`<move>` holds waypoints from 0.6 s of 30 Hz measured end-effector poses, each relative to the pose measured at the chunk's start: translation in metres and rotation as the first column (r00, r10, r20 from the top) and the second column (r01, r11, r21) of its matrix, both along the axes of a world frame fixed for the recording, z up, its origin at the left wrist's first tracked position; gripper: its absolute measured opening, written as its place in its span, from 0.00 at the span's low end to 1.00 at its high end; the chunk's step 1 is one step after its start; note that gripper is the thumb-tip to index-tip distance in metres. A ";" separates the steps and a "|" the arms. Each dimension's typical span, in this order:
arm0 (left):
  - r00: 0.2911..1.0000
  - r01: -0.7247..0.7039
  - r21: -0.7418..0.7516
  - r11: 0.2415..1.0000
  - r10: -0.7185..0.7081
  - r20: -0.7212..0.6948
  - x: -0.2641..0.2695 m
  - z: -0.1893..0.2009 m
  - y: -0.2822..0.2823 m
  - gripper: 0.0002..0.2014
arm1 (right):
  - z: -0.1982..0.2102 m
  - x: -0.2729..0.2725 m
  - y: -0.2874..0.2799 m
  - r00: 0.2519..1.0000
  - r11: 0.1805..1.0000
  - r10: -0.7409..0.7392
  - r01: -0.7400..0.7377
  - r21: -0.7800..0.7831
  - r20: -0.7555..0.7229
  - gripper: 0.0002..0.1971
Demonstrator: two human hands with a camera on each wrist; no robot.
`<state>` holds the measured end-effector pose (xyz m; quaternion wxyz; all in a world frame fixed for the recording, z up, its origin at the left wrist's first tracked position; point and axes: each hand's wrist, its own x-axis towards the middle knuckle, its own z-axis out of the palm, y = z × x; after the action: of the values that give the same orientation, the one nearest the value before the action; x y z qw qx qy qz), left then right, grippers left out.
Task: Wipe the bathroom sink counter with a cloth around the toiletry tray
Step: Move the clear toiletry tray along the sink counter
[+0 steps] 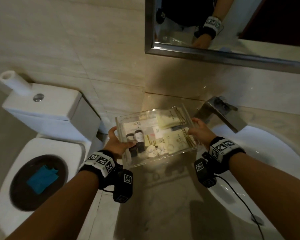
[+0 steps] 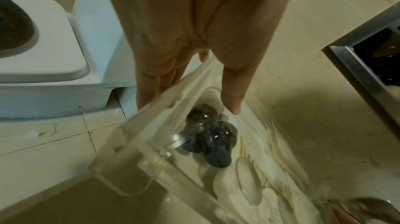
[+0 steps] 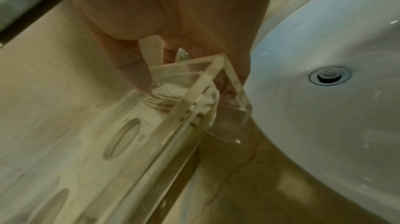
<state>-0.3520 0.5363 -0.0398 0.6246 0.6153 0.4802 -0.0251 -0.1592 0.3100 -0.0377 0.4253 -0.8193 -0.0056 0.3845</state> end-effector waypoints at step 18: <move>0.995 -0.103 -0.034 0.994 0.103 -0.004 0.017 -0.020 0.013 0.48 | 0.000 0.026 0.031 0.983 0.985 0.167 -0.163 -0.062 0.073 0.31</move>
<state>-0.3349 0.5490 -0.0594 0.6348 0.5791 0.5116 -0.0018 -0.1327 0.3405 -0.0379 0.3686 -0.8418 -0.0793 0.3862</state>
